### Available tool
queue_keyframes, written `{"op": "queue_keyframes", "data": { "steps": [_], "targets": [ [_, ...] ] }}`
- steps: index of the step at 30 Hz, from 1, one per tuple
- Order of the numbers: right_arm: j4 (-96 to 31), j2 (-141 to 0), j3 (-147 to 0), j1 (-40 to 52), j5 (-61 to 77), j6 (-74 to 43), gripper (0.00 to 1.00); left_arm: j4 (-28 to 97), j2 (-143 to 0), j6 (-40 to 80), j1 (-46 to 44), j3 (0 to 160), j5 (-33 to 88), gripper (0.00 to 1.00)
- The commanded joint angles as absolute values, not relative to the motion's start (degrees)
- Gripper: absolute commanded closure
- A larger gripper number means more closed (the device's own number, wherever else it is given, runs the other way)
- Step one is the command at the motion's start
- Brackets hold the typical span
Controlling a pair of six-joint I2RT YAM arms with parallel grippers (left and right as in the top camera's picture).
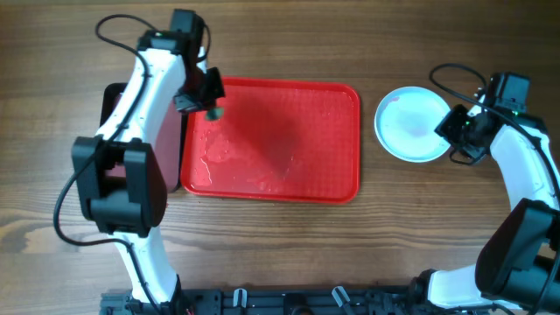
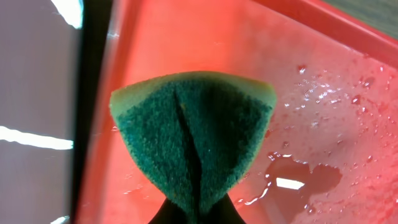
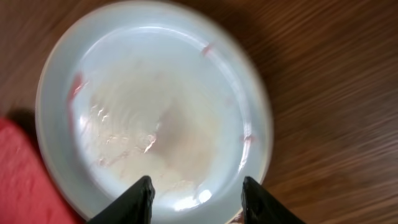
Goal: Clean dirty plates on tray and stack at the side
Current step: 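Lift the third plate with right gripper and stack it on the right plates, then lower the sponge onto the maroon tray and open the left gripper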
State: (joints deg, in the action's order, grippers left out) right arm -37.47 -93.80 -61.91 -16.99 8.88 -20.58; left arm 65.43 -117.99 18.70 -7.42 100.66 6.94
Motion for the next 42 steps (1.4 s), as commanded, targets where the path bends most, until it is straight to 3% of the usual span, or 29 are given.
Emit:
{"op": "queue_keyframes", "data": {
  "steps": [1,6,9,14,19,21,23,24,25,35,42],
  "targets": [
    [-40.56,-93.62,-67.9,-12.45,13.58,-16.05,0.53,69.34,-111.87,13.02,-3.36,104.07,6.11,0.96],
    [-42.98,-93.62,-71.53,-7.11,13.43,-15.2,0.5,76.84,-111.18,4.97,0.38,103.68,-5.21,0.96],
    [-43.94,-93.62,-71.53,-4.38,12.62,-15.05,0.49,76.93,-111.39,-0.01,2.46,101.65,-5.89,0.96],
    [-44.45,-93.65,-71.53,-1.83,7.94,-12.43,0.35,69.52,-111.48,-4.32,5.39,93.82,-5.89,0.96],
    [-44.93,-93.65,-71.53,-1.83,7.77,-12.01,0.34,58.43,-111.48,-4.29,6.28,84.53,-5.89,0.96],
    [-45.28,-93.65,-71.53,-1.83,7.75,-11.99,0.34,54.98,-111.48,-4.27,6.28,81.62,-5.89,0.89],
    [-45.47,-93.65,-71.53,-1.83,7.77,-11.99,0.34,53.1,-111.48,-4.25,6.28,79.77,-5.89,0.68],
    [-45.52,-93.65,-71.53,-1.83,7.77,-12.01,0.34,52.88,-111.48,-4.25,6.28,79.42,-5.89,0.42],
    [-45.56,-93.65,-71.53,-1.83,7.77,-11.99,0.34,52.86,-111.48,-4.25,6.28,79.37,-5.89,0.01],
    [-46.76,-92.05,-72.9,-1.8,14.11,-11.9,0.38,60.1,-106.48,-2.52,6.22,87.15,-5.34,0.0],
    [-48.95,-81.43,-75.66,-1.67,15.57,-10.39,0.39,64.03,-95.42,-2.52,6.22,90.45,9.63,0.0]
  ]
}}
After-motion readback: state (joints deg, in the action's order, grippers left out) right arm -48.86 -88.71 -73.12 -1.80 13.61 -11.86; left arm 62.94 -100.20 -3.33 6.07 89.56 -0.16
